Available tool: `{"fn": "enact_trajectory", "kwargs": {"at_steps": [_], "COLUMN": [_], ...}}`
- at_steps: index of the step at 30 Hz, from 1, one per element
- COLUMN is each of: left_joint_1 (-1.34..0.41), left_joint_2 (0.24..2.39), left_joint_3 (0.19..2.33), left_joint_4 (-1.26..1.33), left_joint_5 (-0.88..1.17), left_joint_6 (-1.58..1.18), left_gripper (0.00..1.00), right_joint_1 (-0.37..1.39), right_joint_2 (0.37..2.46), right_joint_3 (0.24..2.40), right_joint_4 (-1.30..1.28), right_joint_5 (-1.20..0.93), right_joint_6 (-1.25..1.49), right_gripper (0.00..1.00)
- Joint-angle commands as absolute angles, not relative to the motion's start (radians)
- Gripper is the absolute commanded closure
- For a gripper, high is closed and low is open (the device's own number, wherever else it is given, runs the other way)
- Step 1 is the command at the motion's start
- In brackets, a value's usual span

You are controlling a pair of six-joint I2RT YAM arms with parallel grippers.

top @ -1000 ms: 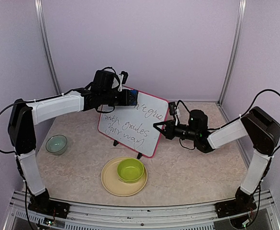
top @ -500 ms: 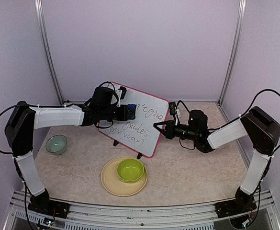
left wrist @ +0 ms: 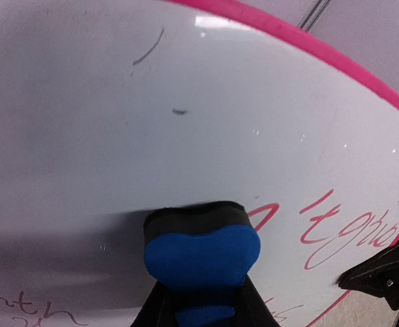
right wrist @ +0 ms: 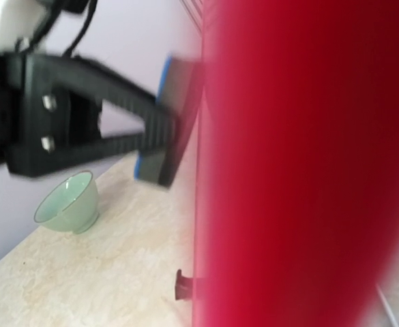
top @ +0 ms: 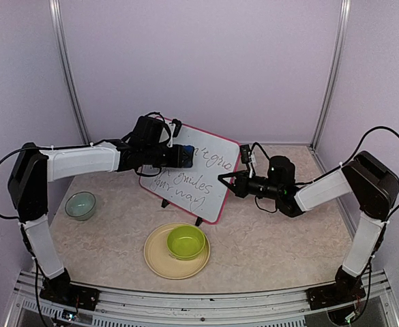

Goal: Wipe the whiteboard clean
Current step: Erase the center of the whiteboard.

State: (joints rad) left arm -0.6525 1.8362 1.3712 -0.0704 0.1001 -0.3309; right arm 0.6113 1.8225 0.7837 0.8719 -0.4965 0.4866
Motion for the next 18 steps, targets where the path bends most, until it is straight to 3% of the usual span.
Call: {"fn": "enact_trajectory", "kwargs": {"at_steps": [1, 18], "left_joint_1": [-0.652, -0.68], "left_joint_2": [1.864, 1.839], "left_joint_3": [1.463, 1.19], "left_joint_4": [-0.07, 0.048], "left_joint_5": [0.091, 0.093], "left_joint_6": [-0.316, -0.364], "left_gripper": [0.98, 0.98], "right_joint_1": [0.68, 0.683], "right_joint_2": [1.934, 1.928], "right_joint_3": [0.696, 0.698], "right_joint_4": [0.434, 0.431], "right_joint_5": [-0.632, -0.63], "right_joint_6": [0.223, 0.22], "right_gripper": [1.0, 1.0]}}
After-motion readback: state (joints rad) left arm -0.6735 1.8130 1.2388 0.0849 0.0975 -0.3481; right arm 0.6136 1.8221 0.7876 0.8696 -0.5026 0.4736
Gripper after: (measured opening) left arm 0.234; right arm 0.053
